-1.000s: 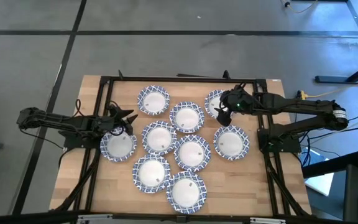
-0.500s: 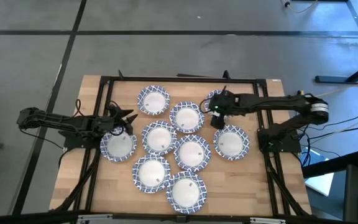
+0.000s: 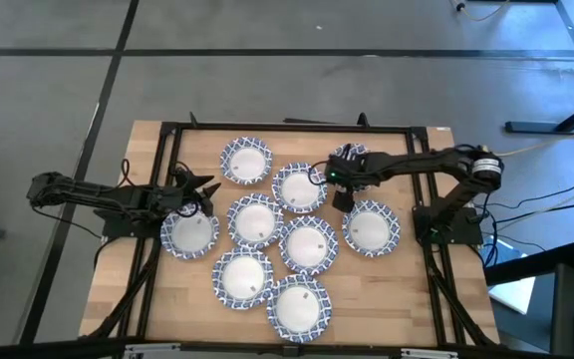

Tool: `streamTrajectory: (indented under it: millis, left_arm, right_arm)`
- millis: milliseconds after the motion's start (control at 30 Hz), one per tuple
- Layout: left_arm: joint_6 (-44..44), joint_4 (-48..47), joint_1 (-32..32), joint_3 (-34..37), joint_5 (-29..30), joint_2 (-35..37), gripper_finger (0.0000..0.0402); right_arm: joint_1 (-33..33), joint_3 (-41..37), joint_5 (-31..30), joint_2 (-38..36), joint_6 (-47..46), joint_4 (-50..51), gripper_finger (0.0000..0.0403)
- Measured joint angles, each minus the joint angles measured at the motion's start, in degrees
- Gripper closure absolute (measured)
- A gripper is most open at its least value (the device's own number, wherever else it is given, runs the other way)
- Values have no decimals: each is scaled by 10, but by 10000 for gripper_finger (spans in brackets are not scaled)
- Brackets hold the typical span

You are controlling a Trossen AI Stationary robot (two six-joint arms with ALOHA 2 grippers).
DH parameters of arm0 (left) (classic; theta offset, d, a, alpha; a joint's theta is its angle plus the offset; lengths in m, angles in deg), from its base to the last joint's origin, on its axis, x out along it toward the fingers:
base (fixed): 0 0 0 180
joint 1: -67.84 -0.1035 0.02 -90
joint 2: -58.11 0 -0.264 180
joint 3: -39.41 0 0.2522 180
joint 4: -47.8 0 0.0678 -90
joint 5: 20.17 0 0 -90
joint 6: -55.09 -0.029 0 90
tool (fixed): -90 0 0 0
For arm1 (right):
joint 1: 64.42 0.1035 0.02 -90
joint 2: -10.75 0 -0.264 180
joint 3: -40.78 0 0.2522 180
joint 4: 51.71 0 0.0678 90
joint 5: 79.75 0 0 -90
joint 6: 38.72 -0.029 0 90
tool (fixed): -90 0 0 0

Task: Nest bowls inside each other
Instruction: Stack the white patterned bowls on top of the other white patterned bowls

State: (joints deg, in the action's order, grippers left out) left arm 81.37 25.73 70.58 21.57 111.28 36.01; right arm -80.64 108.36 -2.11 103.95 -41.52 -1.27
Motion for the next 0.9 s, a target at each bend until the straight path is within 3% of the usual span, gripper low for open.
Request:
streamTrajectory:
  millis: [200, 700, 800, 900]
  left_arm:
    - [0, 0, 0, 0, 0, 0, 239]
    - [1, 0, 0, 0, 0, 0, 239]
    - [1, 0, 0, 0, 0, 0, 239]
    - [1, 0, 0, 0, 0, 0, 239]
  right_arm:
    - [-12, 0, -15, 18, -1, -1, 125]
    - [-21, 0, -17, 20, 2, 0, 369]
    - [-22, 1, -12, 19, 4, 3, 394]
    - [-21, 1, -8, 13, 5, 14, 394]
